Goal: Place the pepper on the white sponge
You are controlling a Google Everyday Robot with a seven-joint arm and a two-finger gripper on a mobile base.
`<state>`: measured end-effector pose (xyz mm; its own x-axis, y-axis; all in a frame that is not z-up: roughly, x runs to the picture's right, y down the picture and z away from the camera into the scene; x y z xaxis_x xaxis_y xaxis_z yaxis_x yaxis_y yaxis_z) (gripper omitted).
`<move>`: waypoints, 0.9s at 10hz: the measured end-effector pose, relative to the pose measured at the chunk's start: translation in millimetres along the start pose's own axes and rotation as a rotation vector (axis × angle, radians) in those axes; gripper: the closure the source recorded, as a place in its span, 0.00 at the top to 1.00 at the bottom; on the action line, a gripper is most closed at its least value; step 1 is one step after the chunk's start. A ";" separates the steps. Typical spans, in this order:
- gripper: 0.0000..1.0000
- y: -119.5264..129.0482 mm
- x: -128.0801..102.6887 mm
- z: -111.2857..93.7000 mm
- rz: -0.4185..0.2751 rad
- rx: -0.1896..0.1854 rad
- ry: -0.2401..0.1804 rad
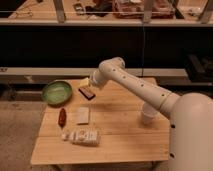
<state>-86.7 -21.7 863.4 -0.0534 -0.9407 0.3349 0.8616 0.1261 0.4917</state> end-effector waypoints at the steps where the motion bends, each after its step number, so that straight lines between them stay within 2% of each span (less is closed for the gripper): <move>1: 0.80 0.0 0.0 0.0 0.000 0.000 0.000; 7: 0.80 -0.5 -0.1 -1.6 -0.004 -0.006 -0.001; 8: 0.80 -5.7 -1.6 -12.3 -0.015 -0.024 -0.013; 9: 0.80 -16.4 -7.9 -28.5 -0.033 -0.058 -0.045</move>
<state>-86.0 -25.3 829.9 -0.1033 -0.9288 0.3559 0.8865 0.0762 0.4563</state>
